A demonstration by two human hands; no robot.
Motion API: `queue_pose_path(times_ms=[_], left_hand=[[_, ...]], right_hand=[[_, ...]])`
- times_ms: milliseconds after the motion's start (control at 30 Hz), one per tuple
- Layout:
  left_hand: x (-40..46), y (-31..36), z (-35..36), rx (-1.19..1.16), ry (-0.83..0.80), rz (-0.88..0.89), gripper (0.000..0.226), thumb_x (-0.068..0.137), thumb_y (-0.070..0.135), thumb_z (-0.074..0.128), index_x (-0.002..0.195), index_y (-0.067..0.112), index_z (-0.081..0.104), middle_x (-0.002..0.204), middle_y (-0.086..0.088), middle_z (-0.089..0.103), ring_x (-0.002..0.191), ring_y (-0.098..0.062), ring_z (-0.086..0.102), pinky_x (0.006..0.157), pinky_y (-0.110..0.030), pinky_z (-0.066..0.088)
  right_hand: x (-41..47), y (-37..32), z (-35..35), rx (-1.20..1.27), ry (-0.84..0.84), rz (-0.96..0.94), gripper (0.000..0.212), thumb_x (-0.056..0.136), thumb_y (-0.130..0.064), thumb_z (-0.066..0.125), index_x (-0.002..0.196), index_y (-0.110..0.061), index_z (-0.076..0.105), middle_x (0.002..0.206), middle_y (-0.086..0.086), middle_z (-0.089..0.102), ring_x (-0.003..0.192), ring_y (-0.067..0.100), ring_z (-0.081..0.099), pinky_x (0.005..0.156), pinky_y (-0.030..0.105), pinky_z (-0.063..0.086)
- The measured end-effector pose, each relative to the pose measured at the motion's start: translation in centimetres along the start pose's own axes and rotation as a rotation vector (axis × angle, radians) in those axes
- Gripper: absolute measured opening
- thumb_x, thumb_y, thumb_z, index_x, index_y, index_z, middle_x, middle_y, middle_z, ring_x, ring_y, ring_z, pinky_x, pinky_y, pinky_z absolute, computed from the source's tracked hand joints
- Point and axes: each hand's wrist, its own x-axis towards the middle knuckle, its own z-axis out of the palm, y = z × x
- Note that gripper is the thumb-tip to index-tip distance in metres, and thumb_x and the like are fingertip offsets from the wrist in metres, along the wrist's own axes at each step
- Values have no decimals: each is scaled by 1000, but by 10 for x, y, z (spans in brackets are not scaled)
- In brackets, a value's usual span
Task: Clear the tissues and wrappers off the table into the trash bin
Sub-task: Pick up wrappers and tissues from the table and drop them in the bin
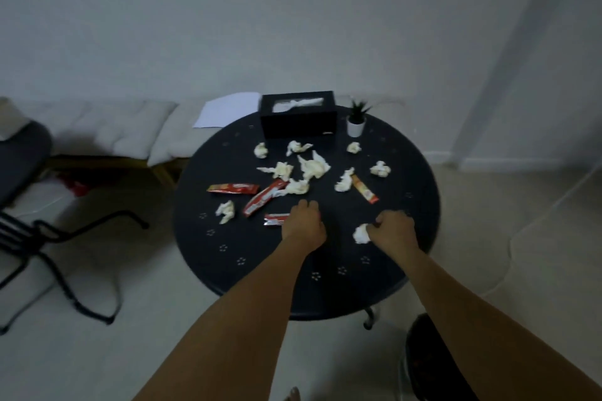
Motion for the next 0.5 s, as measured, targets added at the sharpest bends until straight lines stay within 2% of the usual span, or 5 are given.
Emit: queue_pose_path(times_ms=[100,233,333,400,500], left_hand=[[0,-42,-3,21,-57,-73,57,89,23,52,142,11,31,145,-11,34,134,-31,33,104,-45,41],[6,-72,4,94,-178,-70,66,91,24,50,149,21,19,158,-8,18,146,-29,15,119,-45,22],[8,-78,11,123,-165,-63,62,88,24,55,145,24,29,152,-9,32,141,-30,26,116,-46,27],[10,-77,14,179,-92,-45,56,86,22,57,139,25,38,140,-8,46,130,-30,39,107,-44,36],[13,-70,15,199,-57,-26,53,85,21,58,135,23,43,130,-6,53,121,-28,48,98,-41,43]], right_hand=[[1,-19,22,-60,-69,-1,54,84,-37,65,132,-17,51,134,17,41,123,39,41,101,41,41],[4,-26,44,-78,-134,30,54,86,-23,64,137,-22,47,140,16,30,124,39,42,103,42,46],[3,-24,52,-68,-93,33,42,88,-12,62,130,-14,57,135,18,38,114,36,52,98,43,51],[3,-22,54,-59,-60,44,38,88,-9,62,126,-12,60,132,18,42,110,34,56,95,42,52],[2,-19,52,-30,-24,73,35,88,-7,61,123,-12,62,132,17,45,107,32,59,91,38,53]])
